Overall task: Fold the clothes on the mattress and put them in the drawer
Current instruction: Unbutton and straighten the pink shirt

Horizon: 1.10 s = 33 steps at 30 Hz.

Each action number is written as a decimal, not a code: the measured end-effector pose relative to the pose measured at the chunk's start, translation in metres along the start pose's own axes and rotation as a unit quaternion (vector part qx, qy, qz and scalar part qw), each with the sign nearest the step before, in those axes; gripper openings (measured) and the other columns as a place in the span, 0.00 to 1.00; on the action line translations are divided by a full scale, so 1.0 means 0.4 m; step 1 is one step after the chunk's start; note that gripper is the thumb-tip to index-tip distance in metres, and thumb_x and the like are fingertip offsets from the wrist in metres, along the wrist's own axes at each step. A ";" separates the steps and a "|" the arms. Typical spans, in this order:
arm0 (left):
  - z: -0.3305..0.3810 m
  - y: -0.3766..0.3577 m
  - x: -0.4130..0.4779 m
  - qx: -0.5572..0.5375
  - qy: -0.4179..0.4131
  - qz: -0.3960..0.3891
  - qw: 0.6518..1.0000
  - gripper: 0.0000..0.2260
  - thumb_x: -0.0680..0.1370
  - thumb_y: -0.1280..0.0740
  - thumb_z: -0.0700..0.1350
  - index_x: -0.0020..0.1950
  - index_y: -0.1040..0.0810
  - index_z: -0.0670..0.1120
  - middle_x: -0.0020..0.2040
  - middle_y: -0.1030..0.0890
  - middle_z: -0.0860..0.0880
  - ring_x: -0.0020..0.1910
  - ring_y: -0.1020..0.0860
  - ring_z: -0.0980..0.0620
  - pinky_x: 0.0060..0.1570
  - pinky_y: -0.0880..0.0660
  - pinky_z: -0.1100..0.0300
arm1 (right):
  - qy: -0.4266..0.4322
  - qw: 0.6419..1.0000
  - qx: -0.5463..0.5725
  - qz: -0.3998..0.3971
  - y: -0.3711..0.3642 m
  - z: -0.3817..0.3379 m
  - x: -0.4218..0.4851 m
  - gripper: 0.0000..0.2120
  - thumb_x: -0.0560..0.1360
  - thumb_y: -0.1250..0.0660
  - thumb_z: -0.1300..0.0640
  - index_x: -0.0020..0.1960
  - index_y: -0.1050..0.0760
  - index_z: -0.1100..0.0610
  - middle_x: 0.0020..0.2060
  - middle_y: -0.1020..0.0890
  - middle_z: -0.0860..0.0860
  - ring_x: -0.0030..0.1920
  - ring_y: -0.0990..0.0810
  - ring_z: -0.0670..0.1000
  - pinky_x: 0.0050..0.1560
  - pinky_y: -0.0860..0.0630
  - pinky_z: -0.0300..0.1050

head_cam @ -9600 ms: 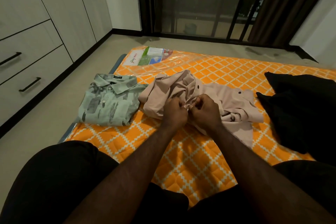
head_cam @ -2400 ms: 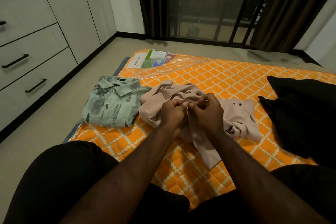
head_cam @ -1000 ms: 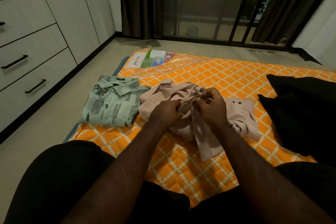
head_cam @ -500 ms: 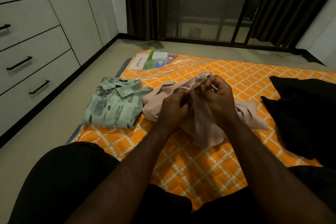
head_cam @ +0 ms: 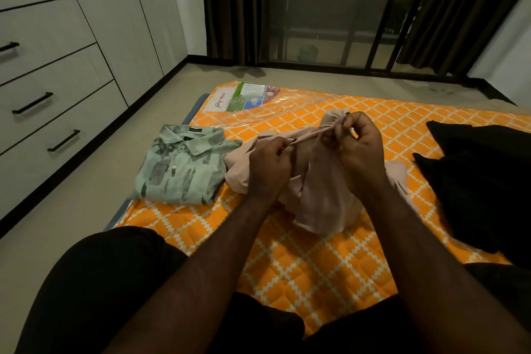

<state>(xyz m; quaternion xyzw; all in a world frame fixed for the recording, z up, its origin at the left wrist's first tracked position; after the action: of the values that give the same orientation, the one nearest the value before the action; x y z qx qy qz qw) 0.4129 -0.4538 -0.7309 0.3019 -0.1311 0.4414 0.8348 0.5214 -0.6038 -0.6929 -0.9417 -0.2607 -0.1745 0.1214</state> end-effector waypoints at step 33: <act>-0.003 -0.109 -0.086 -0.020 0.131 -0.271 0.953 0.06 0.75 0.24 0.48 0.47 0.14 0.46 0.38 0.14 0.48 0.34 0.16 0.51 0.38 0.17 0.51 | -0.040 0.993 -0.104 -0.031 -0.002 0.092 -0.031 0.05 0.81 0.38 0.72 0.54 0.25 0.66 0.50 0.17 0.54 0.50 0.16 0.47 0.47 0.19 0.42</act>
<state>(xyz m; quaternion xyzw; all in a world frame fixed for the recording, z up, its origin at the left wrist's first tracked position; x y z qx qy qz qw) 0.4286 -0.4942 -0.7653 0.2491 0.0575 0.2311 0.9387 0.5208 -0.5969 -0.7310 -0.9469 -0.2752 -0.1661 0.0065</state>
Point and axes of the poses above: each hand's wrist, its own x-axis towards the middle knuckle, its own y-axis out of the back of the hand, z = x × y, the point moved 8 cm from there along x, towards the middle knuckle
